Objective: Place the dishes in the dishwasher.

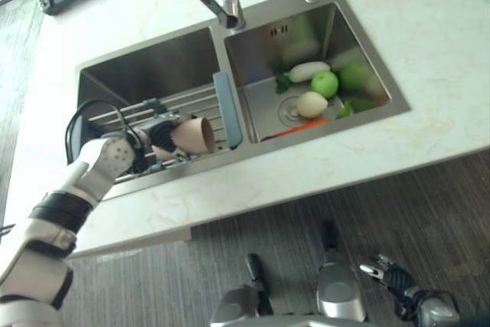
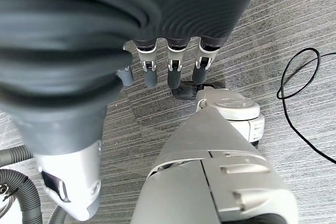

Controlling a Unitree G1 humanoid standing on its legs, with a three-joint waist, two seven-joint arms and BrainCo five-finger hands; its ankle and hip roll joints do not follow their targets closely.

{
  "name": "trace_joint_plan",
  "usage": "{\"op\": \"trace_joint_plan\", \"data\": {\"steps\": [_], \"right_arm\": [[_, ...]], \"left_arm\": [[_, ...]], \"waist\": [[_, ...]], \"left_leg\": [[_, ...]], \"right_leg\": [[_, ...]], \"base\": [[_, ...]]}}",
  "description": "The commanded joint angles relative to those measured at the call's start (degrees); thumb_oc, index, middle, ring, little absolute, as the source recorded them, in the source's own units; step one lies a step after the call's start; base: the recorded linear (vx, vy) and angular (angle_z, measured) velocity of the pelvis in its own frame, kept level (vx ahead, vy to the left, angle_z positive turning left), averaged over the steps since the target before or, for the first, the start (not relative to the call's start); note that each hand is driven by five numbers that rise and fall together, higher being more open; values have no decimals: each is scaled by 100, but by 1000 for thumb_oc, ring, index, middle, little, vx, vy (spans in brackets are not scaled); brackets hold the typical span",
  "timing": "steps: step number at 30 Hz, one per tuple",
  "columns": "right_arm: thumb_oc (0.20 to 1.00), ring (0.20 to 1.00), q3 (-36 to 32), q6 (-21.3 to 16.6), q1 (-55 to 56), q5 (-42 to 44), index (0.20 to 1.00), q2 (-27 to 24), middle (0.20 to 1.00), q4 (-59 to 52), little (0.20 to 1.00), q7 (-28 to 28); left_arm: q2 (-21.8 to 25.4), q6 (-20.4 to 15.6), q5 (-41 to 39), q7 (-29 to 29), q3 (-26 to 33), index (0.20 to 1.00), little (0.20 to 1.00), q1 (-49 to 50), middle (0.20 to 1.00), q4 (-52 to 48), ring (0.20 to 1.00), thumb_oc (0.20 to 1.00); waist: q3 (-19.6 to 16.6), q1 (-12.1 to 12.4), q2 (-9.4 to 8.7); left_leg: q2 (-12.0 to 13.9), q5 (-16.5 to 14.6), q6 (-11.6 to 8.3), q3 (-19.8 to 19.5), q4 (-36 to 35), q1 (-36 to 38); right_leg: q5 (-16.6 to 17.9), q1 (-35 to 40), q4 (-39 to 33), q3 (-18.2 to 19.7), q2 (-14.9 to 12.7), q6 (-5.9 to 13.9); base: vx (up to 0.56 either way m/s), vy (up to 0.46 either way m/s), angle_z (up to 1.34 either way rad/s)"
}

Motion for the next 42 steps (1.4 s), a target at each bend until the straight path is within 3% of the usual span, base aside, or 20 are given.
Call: {"op": "trace_joint_plan", "data": {"steps": [1,7,8,12,26,27,28,33,36,39,42], "right_arm": [[1000,1000,35,-74,25,164,1000,-45,1000,-201,1000,24],[1000,1000,69,-74,2,213,1000,-46,1000,-259,1000,26],[1000,1000,79,-76,7,264,1000,-50,1000,-280,1000,27],[1000,1000,100,-34,-36,385,1000,-51,1000,-401,1000,26],[1000,1000,149,64,-156,575,1000,-21,1000,-529,1000,8],[1000,1000,163,61,-185,607,1000,-25,1000,-543,1000,15],[1000,1000,157,67,-196,600,1000,-19,1000,-553,1000,17],[1000,1000,173,65,-255,679,1000,-5,1000,-566,1000,-3],[1000,1000,179,27,-239,720,1000,25,1000,-541,1000,-30],[1000,1000,173,42,-238,750,1000,22,1000,-537,1000,-31],[1000,1000,202,43,-257,734,1000,87,1000,-509,1000,-44]], "left_arm": [[333,41,175,219,149,1000,1000,-316,1000,248,1000,1000],[372,111,551,378,111,1000,1000,-377,1000,318,1000,1000],[395,297,705,378,92,1000,1000,-367,1000,372,1000,1000],[321,458,1325,474,31,1000,1000,-345,1000,764,1000,1000],[229,669,2109,342,-237,1000,1000,-481,1000,1093,1000,1000],[174,673,2203,331,-293,460,460,-507,460,1152,460,460],[169,636,2244,309,-313,200,200,-524,200,1160,200,200],[150,583,2490,371,-435,200,200,-568,200,1181,200,200],[118,828,2443,490,-419,200,200,-555,200,1156,200,200],[101,804,2487,529,-410,200,200,-530,200,1191,200,200],[-5,783,2527,913,-387,200,200,-407,200,1024,200,200]], "waist": [[-227,-86,-181],[-185,-93,-193],[-178,-93,-193],[-117,-121,-198],[-42,-138,-227],[-15,-145,-233],[-12,-150,-230],[23,-155,-236],[8,-149,-236],[-5,-143,-232],[-31,-112,-232]], "left_leg": [[111,-29,-100,210,467,-500],[115,-15,-103,219,477,-552],[126,-12,-110,231,482,-565],[135,-1,-107,232,500,-606],[139,3,-101,219,511,-680],[138,8,-98,214,517,-707],[135,10,-95,213,507,-709],[136,5,-95,217,504,-733],[136,1,-101,230,487,-706],[136,-1,-100,227,490,-697],[129,-4,-92,215,456,-666]], "right_leg": [[-548,-157,506,144,-273,522],[-548,-210,527,143,-274,518],[-550,-225,540,128,-279,522],[-558,-280,582,145,-277,511],[-546,-359,601,164,-269,517],[-541,-389,609,177,-266,512],[-540,-400,611,182,-262,513],[-535,-442,619,186,-265,521],[-543,-408,601,168,-264,522],[-547,-394,603,158,-270,522],[-538,-355,575,129,-282,529]], "base": [[-32,-15,0],[-5,-1,0],[0,0,0],[0,0,0],[-7,-2,0],[-35,-7,0],[-36,-4,2],[-14,-3,0],[0,0,0],[0,0,0],[0,-8,1]]}}
